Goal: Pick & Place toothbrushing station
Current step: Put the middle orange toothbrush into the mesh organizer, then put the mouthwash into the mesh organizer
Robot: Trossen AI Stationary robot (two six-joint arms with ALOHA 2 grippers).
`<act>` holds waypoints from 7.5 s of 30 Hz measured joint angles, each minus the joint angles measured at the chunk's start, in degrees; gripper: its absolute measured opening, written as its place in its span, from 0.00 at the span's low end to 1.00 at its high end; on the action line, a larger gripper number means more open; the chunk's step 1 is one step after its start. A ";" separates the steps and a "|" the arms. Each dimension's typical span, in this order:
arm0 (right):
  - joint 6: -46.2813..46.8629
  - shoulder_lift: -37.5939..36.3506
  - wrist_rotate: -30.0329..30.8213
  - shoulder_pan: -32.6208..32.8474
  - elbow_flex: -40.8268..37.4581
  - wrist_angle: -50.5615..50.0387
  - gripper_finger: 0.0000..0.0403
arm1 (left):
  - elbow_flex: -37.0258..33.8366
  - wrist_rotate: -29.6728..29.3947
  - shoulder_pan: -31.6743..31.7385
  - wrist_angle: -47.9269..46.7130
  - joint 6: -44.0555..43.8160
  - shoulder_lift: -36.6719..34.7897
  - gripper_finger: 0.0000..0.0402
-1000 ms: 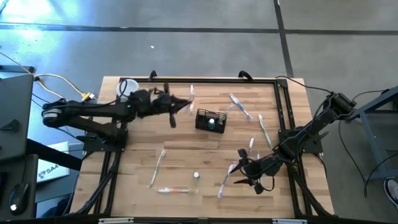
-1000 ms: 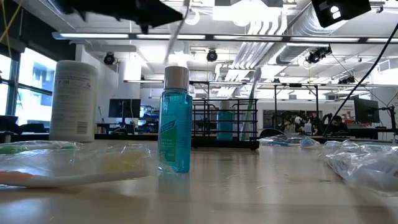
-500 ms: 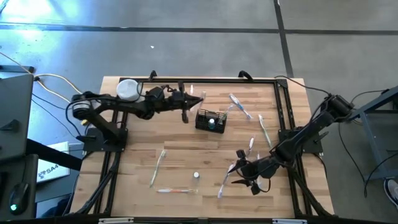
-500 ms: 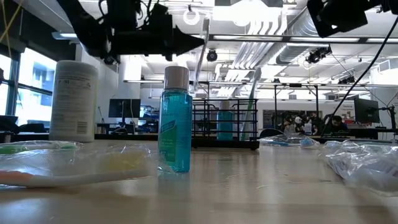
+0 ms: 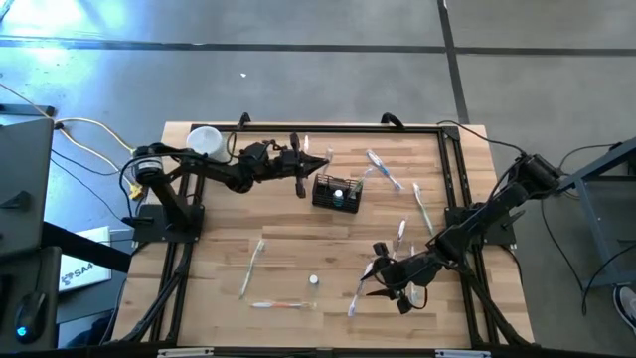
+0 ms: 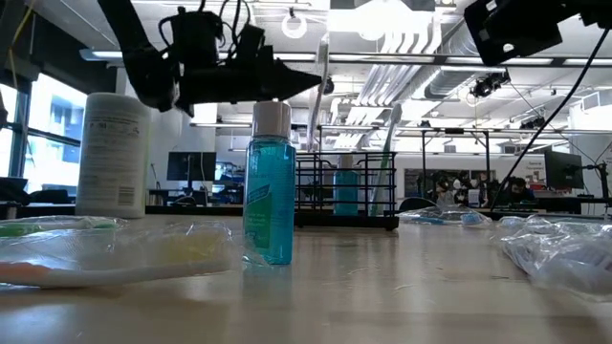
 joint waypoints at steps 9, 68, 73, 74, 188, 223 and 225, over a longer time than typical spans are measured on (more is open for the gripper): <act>2.09 0.00 -0.15 0.20 -0.02 0.05 0.39 | -0.02 1.53 2.69 4.98 -4.13 5.13 0.00; 3.33 0.00 -0.01 0.99 -0.02 0.05 0.37 | -0.04 8.33 2.54 12.39 -9.26 18.38 0.05; 2.96 0.00 -0.03 0.99 -0.01 0.04 0.37 | -0.04 8.13 2.50 12.08 -9.89 18.38 0.12; 2.92 0.00 -0.03 0.99 0.00 0.05 0.37 | -0.04 8.13 2.50 12.04 -10.28 18.38 0.14; 30.38 35.66 -9.57 -16.76 65.47 -54.41 0.62 | -21.00 -21.74 -26.00 -79.27 -19.09 -54.62 0.46; 35.11 44.80 -4.85 -15.29 65.44 -56.66 0.62 | -21.01 -18.71 -25.98 -79.60 -17.13 -54.58 0.46; 35.89 45.26 -4.86 -15.25 65.49 -56.35 0.62 | -21.00 -18.89 -25.96 -79.59 -17.05 -54.58 0.46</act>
